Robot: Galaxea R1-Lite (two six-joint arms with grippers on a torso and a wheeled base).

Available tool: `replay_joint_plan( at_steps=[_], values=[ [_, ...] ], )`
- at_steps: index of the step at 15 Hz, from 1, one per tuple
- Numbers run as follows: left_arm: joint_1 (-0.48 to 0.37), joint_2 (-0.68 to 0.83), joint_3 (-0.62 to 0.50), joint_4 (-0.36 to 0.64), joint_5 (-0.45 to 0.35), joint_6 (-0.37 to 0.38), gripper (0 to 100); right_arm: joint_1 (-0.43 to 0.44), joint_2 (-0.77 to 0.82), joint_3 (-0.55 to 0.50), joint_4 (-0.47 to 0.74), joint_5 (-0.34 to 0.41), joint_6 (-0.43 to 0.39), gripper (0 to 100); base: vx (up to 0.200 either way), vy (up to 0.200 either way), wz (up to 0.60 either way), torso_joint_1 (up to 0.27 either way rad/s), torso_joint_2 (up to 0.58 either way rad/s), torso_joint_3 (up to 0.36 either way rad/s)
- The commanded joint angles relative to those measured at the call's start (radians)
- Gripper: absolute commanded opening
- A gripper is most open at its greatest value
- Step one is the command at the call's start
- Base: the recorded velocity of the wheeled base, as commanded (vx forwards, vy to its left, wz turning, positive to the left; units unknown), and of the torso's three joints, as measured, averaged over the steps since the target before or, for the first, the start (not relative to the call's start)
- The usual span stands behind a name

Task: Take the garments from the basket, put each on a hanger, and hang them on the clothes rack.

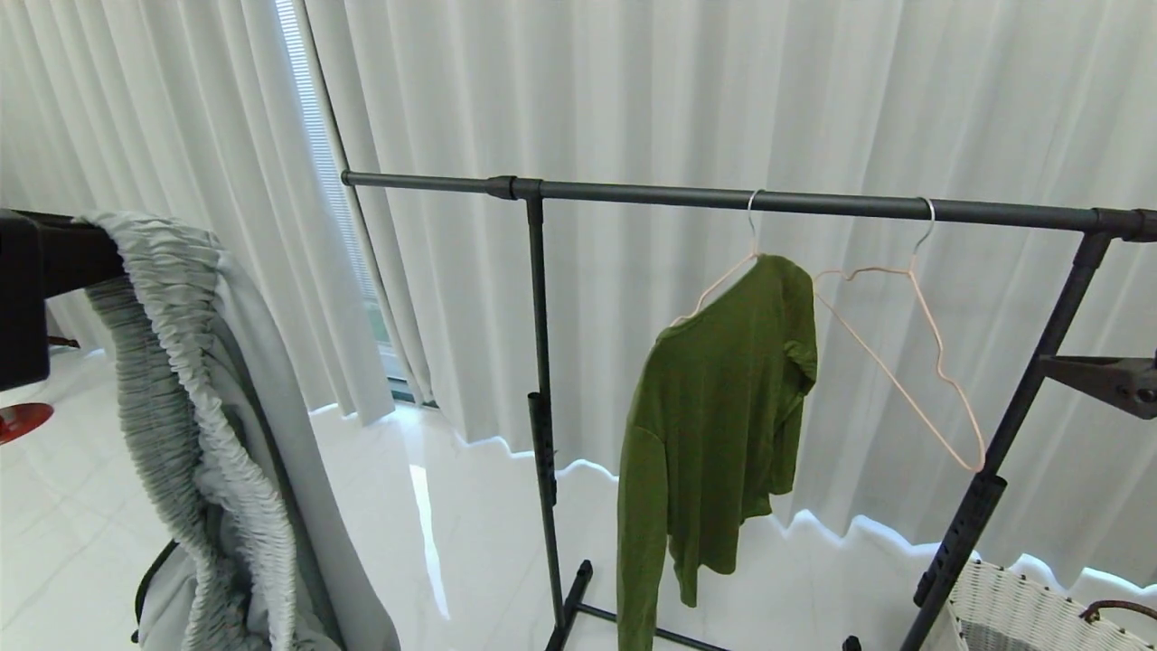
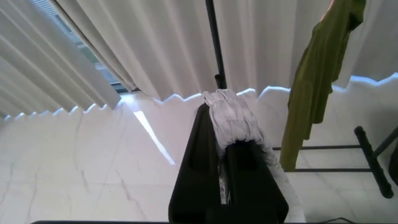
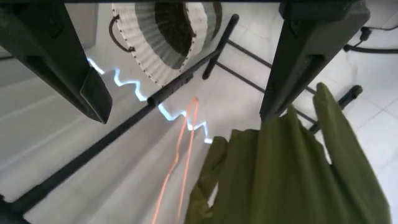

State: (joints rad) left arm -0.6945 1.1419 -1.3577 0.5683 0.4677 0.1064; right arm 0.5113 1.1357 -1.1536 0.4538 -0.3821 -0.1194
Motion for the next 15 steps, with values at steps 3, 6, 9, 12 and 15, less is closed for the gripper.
replay_joint_plan(
  at_steps=[3,6,9,12,15],
  values=[
    [0.000,0.002,0.000,-0.001,0.000,0.001,0,-0.013,0.002,0.000,0.000,0.000,0.000,100,0.000,0.000,-0.60,0.001,0.00,0.002],
    [0.000,0.002,0.000,-0.002,0.000,-0.001,0,-0.013,0.002,0.000,0.000,0.000,0.001,100,0.000,0.000,-0.20,0.004,0.00,-0.001],
    [0.001,0.004,0.011,-0.034,0.000,0.001,0,-0.013,0.004,0.005,-0.015,0.000,0.006,100,0.000,0.000,0.00,0.000,0.00,0.000],
    [0.009,0.001,0.031,-0.041,0.002,0.001,0,-0.036,0.009,0.077,-0.158,0.011,0.000,100,0.133,0.000,0.00,0.000,0.00,-0.002],
    [0.038,0.001,0.035,-0.041,0.002,0.001,0,-0.043,0.009,0.092,-0.161,0.012,0.001,100,0.200,0.000,0.00,-0.001,0.00,0.002]
  ],
)
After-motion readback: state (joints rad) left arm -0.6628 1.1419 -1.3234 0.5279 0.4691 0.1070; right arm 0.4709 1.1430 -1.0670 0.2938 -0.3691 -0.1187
